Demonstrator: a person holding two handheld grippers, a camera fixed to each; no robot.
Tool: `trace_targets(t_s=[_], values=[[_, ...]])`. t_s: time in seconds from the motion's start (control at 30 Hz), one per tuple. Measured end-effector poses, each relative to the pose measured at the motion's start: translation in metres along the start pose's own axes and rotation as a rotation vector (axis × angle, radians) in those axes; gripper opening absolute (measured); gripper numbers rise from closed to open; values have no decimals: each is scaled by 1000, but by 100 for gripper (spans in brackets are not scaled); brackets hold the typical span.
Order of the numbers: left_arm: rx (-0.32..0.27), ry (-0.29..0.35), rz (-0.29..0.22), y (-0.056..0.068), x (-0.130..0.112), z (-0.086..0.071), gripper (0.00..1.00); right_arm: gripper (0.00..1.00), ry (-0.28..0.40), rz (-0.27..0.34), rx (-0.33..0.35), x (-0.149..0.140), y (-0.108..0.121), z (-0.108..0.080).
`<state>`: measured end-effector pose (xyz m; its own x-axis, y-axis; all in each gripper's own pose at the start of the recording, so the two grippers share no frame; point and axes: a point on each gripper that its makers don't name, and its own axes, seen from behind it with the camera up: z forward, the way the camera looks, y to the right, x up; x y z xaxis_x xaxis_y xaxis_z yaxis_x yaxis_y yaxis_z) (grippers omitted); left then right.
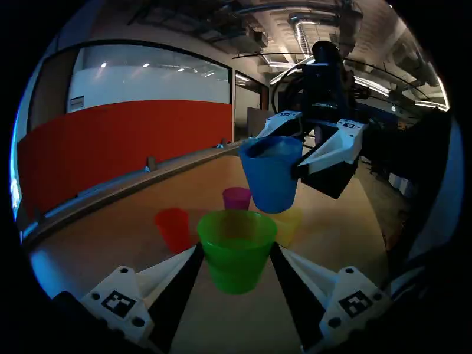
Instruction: Pour water
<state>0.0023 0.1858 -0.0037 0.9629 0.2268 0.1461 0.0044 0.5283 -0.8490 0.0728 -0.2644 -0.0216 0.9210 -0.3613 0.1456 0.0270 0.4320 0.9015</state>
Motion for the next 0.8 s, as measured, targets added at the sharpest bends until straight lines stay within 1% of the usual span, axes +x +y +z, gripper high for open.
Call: trace_targets(t_s=[0.3, 0.6, 0.8], values=[[-18, -71, 7, 5, -24, 6, 82, 91, -84, -11, 32, -40, -16, 6], [-42, -141, 9, 11, -47, 8, 82, 91, -143, -6, 79, -70, -35, 14], [-59, -180, 20, 15, -58, 9, 82, 91, -183, -26, 97, -88, -43, 18]])
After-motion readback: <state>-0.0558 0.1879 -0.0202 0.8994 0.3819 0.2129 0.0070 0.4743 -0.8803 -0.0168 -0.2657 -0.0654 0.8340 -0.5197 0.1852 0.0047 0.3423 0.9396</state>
